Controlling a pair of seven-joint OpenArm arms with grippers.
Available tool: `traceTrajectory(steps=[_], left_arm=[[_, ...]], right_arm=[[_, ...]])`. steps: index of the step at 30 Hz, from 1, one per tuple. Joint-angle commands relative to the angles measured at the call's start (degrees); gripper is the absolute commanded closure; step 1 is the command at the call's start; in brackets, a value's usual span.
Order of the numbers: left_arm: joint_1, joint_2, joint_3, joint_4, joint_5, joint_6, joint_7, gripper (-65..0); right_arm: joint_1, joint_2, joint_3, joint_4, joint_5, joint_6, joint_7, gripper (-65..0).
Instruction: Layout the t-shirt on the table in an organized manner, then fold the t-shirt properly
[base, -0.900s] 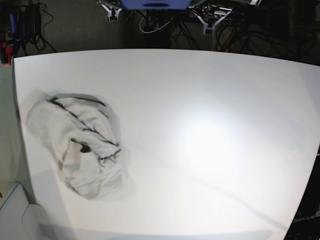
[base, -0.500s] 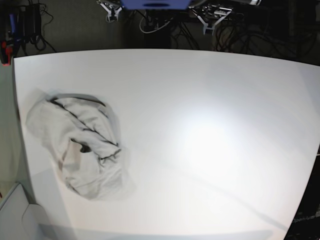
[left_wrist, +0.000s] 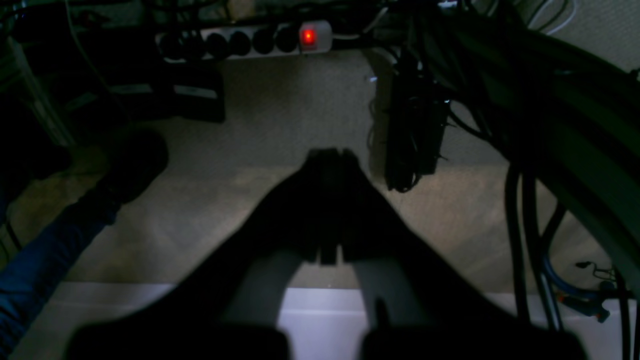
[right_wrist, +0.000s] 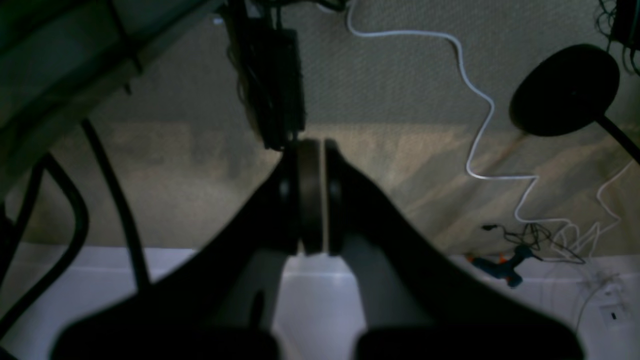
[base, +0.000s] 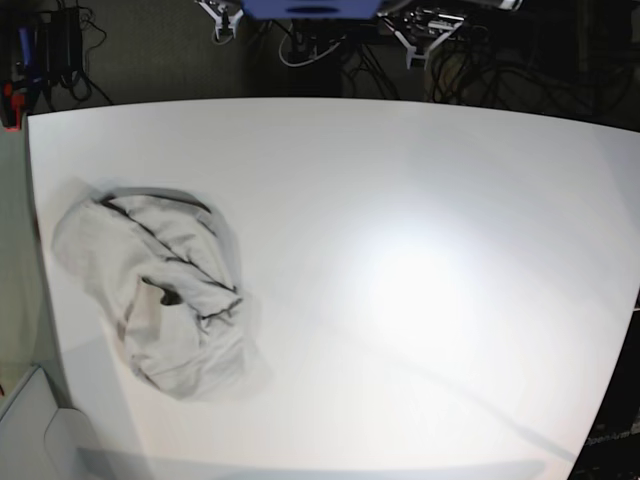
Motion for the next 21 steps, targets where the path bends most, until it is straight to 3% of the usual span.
traceTrajectory(steps=[1, 11, 21], left_arm=[[0.3, -0.1, 0.1, 0.7, -0.1, 0.1, 0.0, 0.0], [6.8, -1.3, 0.1, 9.9, 0.0, 0.1, 0.1, 0.0], [22.2, -6.5, -0.2, 31.0, -0.4, 0.0, 0.4, 0.0]], right_arm=[[-0.3, 0.0, -0.1, 0.0, 0.1, 0.3, -0.1, 0.0], [-2.5, 0.2, -0.2, 2.0, 0.1, 0.3, 0.6, 0.0], [-23.7, 3.0, -0.3, 34.0, 0.1, 0.4, 0.5, 0.0]])
